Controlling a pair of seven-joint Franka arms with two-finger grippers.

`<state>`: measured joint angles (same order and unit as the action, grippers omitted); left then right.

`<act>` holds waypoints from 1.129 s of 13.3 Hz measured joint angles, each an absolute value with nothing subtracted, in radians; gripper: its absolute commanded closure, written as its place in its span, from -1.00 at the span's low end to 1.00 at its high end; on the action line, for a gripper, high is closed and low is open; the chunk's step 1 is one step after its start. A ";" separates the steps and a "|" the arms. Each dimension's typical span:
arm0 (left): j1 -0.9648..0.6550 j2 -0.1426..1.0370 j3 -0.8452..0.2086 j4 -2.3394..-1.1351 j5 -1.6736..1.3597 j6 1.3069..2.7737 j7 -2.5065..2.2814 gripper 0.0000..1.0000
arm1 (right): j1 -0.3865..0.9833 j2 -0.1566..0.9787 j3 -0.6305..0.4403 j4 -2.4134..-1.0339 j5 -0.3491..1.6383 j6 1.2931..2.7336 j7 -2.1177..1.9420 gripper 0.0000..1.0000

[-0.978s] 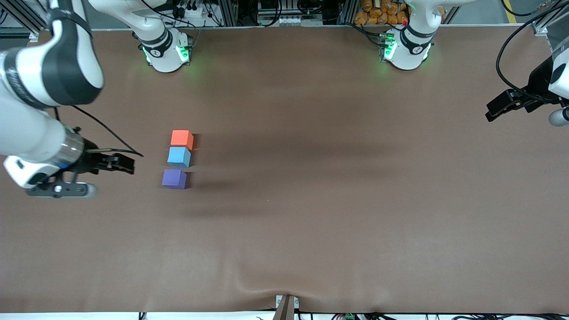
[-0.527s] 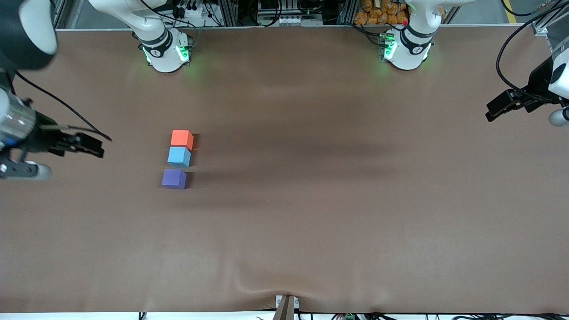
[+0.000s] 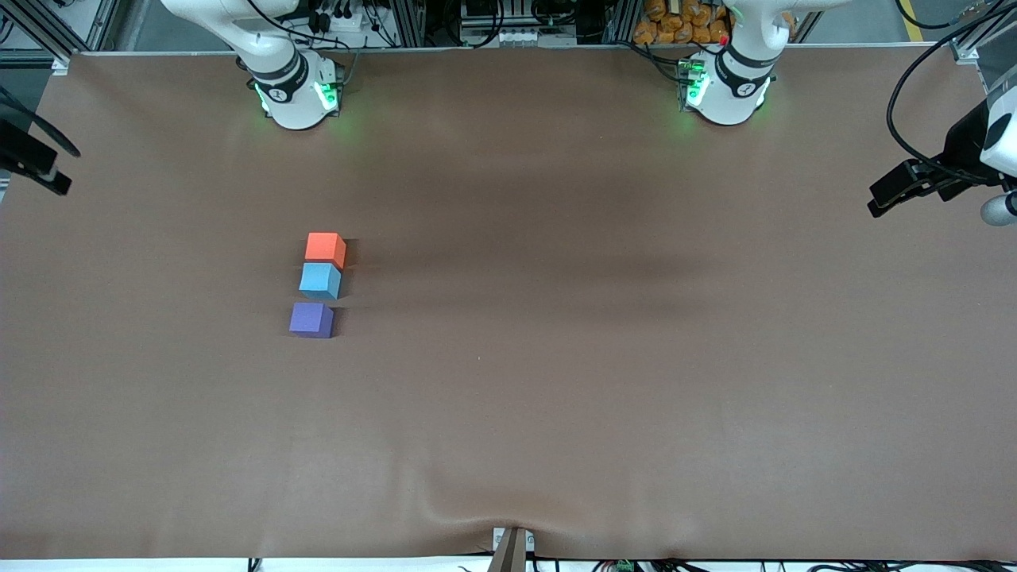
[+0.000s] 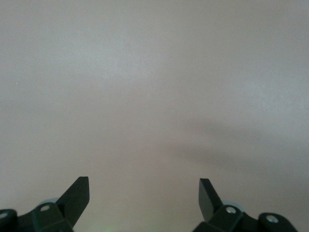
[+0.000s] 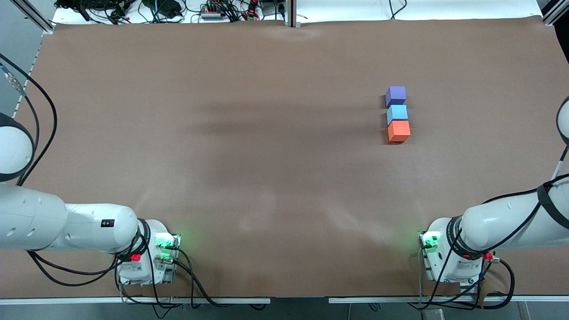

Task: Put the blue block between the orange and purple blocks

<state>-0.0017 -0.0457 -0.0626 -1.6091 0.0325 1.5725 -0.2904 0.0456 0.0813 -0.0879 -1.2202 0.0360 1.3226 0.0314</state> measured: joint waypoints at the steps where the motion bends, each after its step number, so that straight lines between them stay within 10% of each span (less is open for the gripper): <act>1: -0.002 -0.046 -0.063 -1.609 0.032 1.572 -0.290 -1.00 | 0.046 0.068 -0.088 -1.245 0.034 1.322 0.031 -1.00; 15: -0.005 -0.081 -0.084 -1.609 0.032 1.540 -0.157 -1.00 | 0.048 -0.079 -0.059 -1.455 -0.041 1.386 0.023 -1.00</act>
<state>-0.0054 -0.0810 -0.0836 -1.6089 0.0325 1.5398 -0.1572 0.0479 -0.0795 -0.0585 -1.4553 -0.0407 1.3858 0.0225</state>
